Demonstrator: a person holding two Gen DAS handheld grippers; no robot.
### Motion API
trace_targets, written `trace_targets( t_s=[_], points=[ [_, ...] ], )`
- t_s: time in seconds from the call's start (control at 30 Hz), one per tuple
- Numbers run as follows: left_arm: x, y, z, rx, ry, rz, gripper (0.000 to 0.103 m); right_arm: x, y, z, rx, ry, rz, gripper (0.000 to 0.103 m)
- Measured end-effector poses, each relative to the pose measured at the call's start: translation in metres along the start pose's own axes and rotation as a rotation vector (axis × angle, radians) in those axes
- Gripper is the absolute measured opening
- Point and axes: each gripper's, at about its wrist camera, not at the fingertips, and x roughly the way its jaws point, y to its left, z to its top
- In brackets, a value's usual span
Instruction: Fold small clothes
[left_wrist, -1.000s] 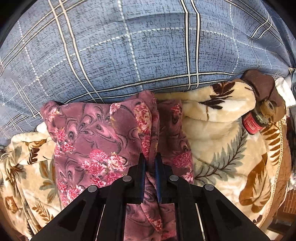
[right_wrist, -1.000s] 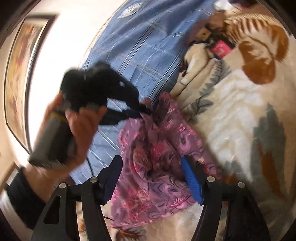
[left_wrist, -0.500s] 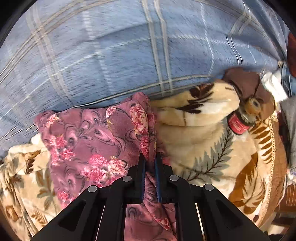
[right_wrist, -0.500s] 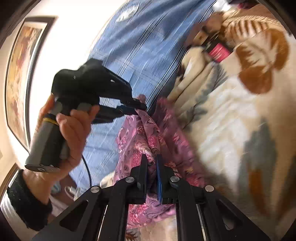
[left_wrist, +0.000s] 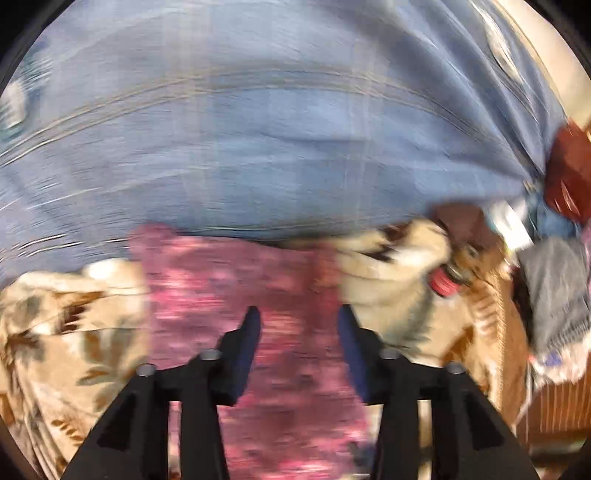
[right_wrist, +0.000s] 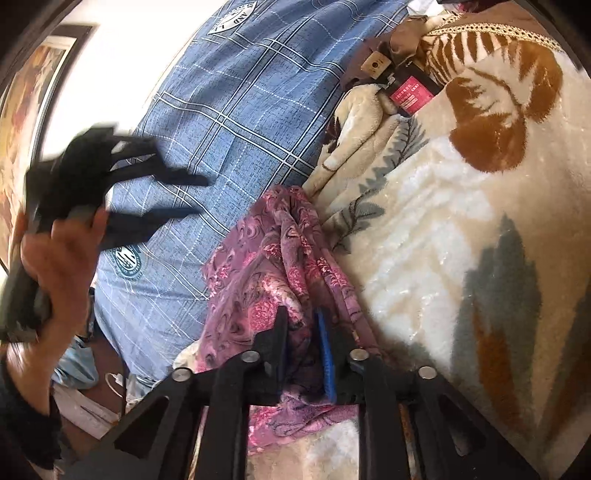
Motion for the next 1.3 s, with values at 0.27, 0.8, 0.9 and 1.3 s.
trace_targets(
  t_s=[0.27,0.8,0.9,1.3],
  points=[
    [0.022,0.132,-0.046,-0.271,0.074,0.009,0.045,-0.005,0.034,0.085,-0.128,-0.112,0.081,0.068],
    [0.121,0.158,-0.017,-0.342,0.124,-0.149,0.042,0.204,0.067,0.121,-0.360,0.390,-0.124,0.010],
    [0.114,0.151,-0.021,-0.298,0.122,-0.118,0.040,0.212,0.053,0.118,-0.304,0.443,-0.144,0.015],
    [0.055,0.129,-0.137,-0.310,0.081,-0.210,0.044,0.120,0.049,0.070,-0.401,0.482,-0.074,0.020]
  ],
)
